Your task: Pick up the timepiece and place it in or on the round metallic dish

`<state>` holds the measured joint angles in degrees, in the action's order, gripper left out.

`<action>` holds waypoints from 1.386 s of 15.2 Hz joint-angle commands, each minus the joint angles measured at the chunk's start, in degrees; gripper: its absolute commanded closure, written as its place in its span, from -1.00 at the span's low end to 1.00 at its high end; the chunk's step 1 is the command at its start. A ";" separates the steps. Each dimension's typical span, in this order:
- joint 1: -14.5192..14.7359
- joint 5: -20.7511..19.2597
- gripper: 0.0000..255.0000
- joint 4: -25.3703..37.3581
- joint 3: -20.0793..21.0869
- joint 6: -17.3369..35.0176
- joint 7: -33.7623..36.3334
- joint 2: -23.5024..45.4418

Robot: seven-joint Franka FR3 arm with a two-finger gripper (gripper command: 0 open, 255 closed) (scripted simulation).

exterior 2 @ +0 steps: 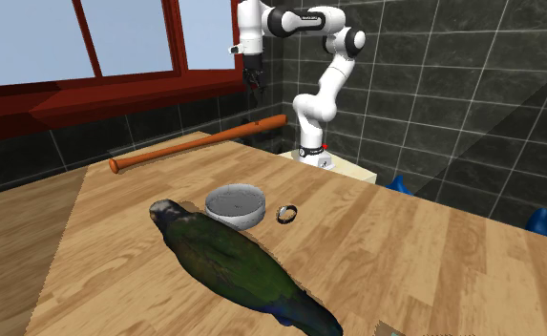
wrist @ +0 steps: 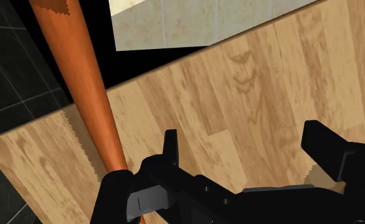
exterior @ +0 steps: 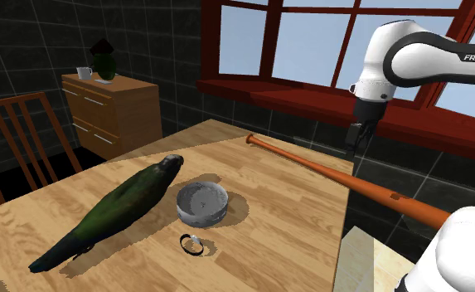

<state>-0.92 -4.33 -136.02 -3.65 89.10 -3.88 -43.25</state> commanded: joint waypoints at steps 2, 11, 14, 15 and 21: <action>0.60 0.67 -1.00 -0.28 1.00 1.06 0.86 0.69; 5.61 5.46 -1.00 -0.13 9.89 10.75 8.28 9.54; 7.01 6.35 -1.00 1.01 12.81 13.86 10.73 13.43; 7.43 6.54 -1.00 1.52 13.78 14.86 11.56 14.81; 9.57 6.40 -1.00 5.78 19.50 20.33 16.80 23.95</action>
<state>8.38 2.31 -131.31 14.81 108.12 11.89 -21.57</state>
